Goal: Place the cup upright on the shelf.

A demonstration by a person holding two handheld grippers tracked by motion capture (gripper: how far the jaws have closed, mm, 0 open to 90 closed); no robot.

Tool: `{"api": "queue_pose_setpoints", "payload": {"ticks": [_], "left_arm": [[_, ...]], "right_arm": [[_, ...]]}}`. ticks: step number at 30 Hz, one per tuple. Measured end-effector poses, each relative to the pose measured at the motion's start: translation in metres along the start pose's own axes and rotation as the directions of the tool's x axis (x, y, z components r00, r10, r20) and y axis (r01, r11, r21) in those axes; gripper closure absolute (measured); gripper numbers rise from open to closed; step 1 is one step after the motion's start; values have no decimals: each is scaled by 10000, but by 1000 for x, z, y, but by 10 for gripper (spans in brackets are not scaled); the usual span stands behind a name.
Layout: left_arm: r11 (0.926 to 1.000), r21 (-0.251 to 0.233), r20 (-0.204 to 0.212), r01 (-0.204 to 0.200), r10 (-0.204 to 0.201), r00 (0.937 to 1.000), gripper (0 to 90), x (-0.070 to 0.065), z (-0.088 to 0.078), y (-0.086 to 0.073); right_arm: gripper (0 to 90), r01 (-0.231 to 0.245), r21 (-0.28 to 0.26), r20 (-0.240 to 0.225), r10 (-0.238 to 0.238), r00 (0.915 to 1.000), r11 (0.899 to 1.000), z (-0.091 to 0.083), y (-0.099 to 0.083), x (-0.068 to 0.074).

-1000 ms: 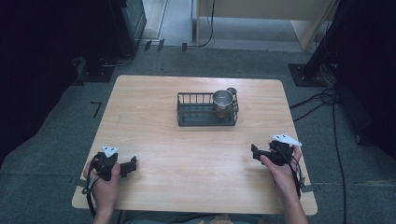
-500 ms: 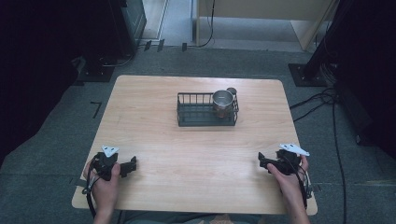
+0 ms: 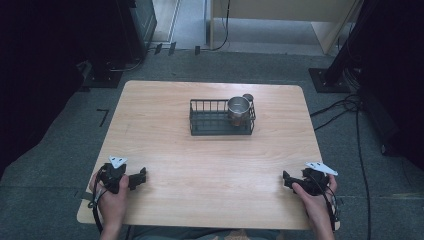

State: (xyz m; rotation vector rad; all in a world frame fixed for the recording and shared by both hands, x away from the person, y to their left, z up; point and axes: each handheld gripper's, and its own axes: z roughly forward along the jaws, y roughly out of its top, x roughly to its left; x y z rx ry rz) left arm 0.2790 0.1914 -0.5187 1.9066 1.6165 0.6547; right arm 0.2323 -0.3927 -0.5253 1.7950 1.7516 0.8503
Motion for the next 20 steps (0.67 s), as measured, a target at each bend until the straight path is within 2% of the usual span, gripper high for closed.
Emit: {"api": "queue_pose_setpoints", "payload": {"ticks": [5,11,20], "left_arm": [[10000,0,0,0,0,10000,0,0,0,0],[10000,-3,0,0,0,10000,0,0,0,0],[10000,-1,0,0,0,10000,0,0,0,0]], "right_arm": [[1,252,51,359,-254,9990,9997,-4,-5,-4],[2,398,173,573,-407,9975,9991,-10,-11,-8],[2,542,180,426,-549,9976,9984,-12,-13,-8]]}}
